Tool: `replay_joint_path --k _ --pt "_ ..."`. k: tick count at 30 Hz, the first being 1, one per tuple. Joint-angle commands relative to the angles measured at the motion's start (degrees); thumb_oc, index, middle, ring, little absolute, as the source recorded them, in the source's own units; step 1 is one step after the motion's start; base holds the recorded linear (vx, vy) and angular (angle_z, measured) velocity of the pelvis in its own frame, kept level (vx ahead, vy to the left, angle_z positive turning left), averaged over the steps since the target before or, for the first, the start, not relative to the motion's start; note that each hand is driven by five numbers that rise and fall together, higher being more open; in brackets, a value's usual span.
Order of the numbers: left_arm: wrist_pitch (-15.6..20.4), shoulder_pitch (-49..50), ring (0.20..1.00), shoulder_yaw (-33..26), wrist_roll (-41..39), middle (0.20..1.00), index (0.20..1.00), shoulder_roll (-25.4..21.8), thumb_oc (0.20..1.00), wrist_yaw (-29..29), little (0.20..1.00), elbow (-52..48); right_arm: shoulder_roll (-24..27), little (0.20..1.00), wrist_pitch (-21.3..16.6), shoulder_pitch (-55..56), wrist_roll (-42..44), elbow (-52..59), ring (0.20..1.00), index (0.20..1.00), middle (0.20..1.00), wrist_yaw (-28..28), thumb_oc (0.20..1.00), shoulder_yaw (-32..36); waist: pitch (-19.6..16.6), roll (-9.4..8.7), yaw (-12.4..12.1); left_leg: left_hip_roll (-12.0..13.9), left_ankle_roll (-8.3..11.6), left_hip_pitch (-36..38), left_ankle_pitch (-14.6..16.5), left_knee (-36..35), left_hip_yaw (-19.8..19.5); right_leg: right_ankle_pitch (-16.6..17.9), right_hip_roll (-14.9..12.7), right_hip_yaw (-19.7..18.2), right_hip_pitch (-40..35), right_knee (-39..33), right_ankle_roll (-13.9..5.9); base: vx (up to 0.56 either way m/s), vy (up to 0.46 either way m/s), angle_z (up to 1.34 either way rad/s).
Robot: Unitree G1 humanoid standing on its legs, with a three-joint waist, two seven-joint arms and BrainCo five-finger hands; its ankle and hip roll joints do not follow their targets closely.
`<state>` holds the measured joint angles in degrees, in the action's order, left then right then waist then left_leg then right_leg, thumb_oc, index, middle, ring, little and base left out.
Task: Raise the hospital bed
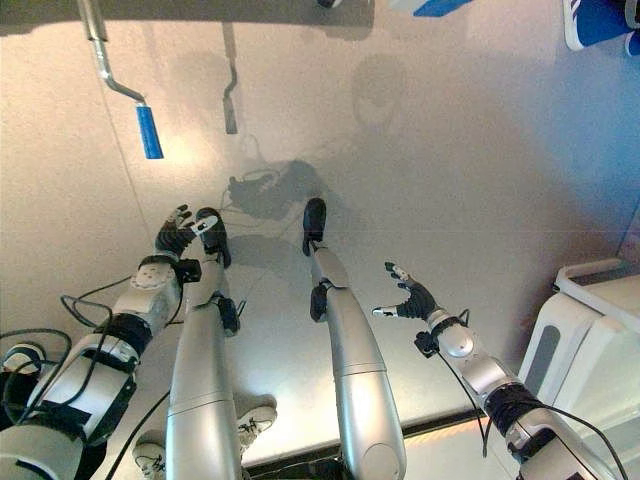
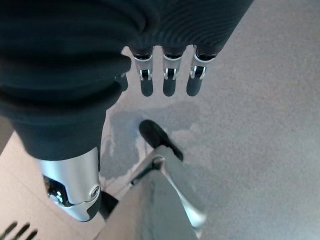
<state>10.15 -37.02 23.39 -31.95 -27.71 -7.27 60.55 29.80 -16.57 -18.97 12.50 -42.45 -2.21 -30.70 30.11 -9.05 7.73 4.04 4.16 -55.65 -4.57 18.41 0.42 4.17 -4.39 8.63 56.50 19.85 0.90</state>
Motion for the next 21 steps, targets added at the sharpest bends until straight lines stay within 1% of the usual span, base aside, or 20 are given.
replay_joint_path --k 1,2,3,4,5,6,7,8,9,10,13,16,21 --pt "-1.7 7.8 1.000 -3.6 6.0 1.000 1.000 3.4 1.000 2.4 1.000 1.6 1.1 1.000 2.1 4.0 -0.6 -1.7 1.000 1.000 1.000 -0.7 1.000 0.2 -0.6 0.96 -3.7 -3.2 -3.49 6.6 6.0 2.7 3.2 -0.6 0.2 0.2 -6.9 -0.7 -5.04 -0.01 0.041 0.02" --pt "-1.7 7.8 1.000 -3.6 6.0 1.000 1.000 3.4 1.000 2.4 1.000 1.6 1.1 1.000 2.1 4.0 -0.6 -1.7 1.000 1.000 1.000 -0.7 1.000 0.2 -0.5 0.95 -3.7 -3.2 -3.49 6.7 6.0 2.7 3.2 -0.6 0.2 0.2 -6.9 -0.7 -5.04 0.00 0.058 0.01" --pt "-2.0 9.7 1.000 -4.0 7.2 1.000 1.000 4.4 1.000 2.9 1.000 2.6 0.1 1.000 2.5 4.1 -0.7 -4.0 1.000 1.000 1.000 -0.7 1.000 0.9 -1.4 1.71 -4.2 -3.7 -3.49 9.5 6.0 1.3 3.5 -1.1 0.2 0.3 -9.4 -0.8 -5.08 0.04 0.091 0.06" --pt "-2.3 13.0 1.000 -5.8 9.0 1.000 1.000 5.3 1.000 3.9 1.000 4.5 -1.2 1.000 3.3 4.7 -1.0 -6.8 1.000 1.000 1.000 -0.1 1.000 2.1 -2.8 2.66 -4.9 -4.3 -3.52 15.1 6.2 -0.9 3.8 -1.9 0.0 0.3 -13.9 -1.1 -5.19 0.04 0.091 0.06" --pt "-2.3 13.0 1.000 -5.8 9.0 1.000 1.000 5.3 1.000 3.9 1.000 4.5 -1.2 1.000 3.3 4.7 -1.0 -6.8 1.000 1.000 1.000 -0.1 1.000 2.1 -2.8 2.65 -4.9 -4.3 -3.52 15.1 6.2 -0.9 3.8 -1.9 0.0 0.3 -13.9 -1.1 -5.19 0.10 0.111 0.07" --pt "-2.3 16.7 1.000 -7.0 10.7 1.000 1.000 7.2 1.000 5.1 1.000 5.6 -3.0 1.000 4.1 5.3 -1.0 -12.4 1.000 1.000 1.000 0.8 1.000 3.8 -4.6 3.99 -6.0 -4.9 -3.44 21.5 6.4 -3.5 3.9 -2.7 -0.1 0.7 -20.4 -2.8 -5.42 0.11 0.085 0.05" --pt "-2.3 18.6 1.000 -7.4 11.4 1.000 1.000 7.5 1.000 5.9 1.000 5.9 -3.3 1.000 4.6 6.0 -1.1 -13.6 1.000 1.000 1.000 1.1 1.000 4.8 -5.4 4.50 -6.5 -5.0 -3.49 24.2 6.5 -4.4 4.0 -3.0 -0.2 0.8 -23.0 -3.5 -5.42 0.11 0.085 0.10" --pt "-2.3 18.6 1.000 -7.4 11.4 1.000 1.000 7.5 1.000 5.9 1.000 5.9 -3.3 1.000 4.6 6.0 -1.1 -13.6 1.000 1.000 1.000 1.1 1.000 4.8 -5.3 4.49 -6.5 -5.0 -3.48 24.4 6.5 -4.5 4.0 -3.0 -0.2 0.8 -23.1 -3.5 -5.43 0.05 0.060 0.14" --pt "-2.6 21.4 1.000 -8.4 12.8 1.000 1.000 8.6 1.000 7.1 1.000 7.3 -4.8 1.000 5.2 6.8 -0.8 -17.5 1.000 1.000 1.000 2.0 1.000 6.4 -6.2 5.02 -7.2 -5.4 -3.56 29.3 5.0 -6.8 4.3 -2.1 -0.2 1.2 -28.7 -6.1 -5.14 0.05 0.043 0.17" --pt "-2.6 22.5 1.000 -8.7 14.1 1.000 1.000 8.9 1.000 7.8 1.000 7.9 -5.6 1.000 5.6 7.1 -0.2 -19.9 1.000 1.000 1.000 2.5 1.000 7.4 -6.6 5.46 -7.7 -5.5 -3.45 32.2 4.9 -7.7 4.2 -2.2 0.1 1.1 -31.8 -7.3 -5.26 0.08 0.048 0.15" --pt "-2.6 25.8 1.000 -8.9 18.0 1.000 1.000 9.2 1.000 9.7 1.000 9.1 -7.1 1.000 6.6 8.8 0.7 -23.8 1.000 1.000 1.000 4.0 1.000 9.9 -8.8 6.29 -8.5 -5.6 -3.05 38.9 4.8 -9.9 4.3 -2.9 0.3 1.4 -38.6 -9.3 -5.54 0.11 0.028 0.11" --pt "-2.4 28.3 1.000 -9.8 19.8 1.000 1.000 9.7 1.000 10.4 1.000 9.8 -8.3 1.000 7.4 9.8 1.2 -26.3 1.000 1.000 1.000 5.0 1.000 11.7 -11.4 7.08 -9.0 -5.6 -2.86 44.2 5.0 -11.4 4.1 -4.0 0.3 1.8 -43.7 -10.2 -5.80 0.09 0.016 0.08" --pt "-2.7 31.8 1.000 -12.2 22.3 1.000 1.000 10.6 1.000 11.2 1.000 12.3 -10.5 1.000 8.5 12.3 0.9 -28.6 1.000 1.000 1.000 6.4 1.000 13.8 -17.4 7.30 -9.6 -5.5 -2.93 51.7 5.8 -14.1 4.6 -4.8 0.9 1.9 -51.0 -12.5 -6.09 0.09 0.014 0.04"
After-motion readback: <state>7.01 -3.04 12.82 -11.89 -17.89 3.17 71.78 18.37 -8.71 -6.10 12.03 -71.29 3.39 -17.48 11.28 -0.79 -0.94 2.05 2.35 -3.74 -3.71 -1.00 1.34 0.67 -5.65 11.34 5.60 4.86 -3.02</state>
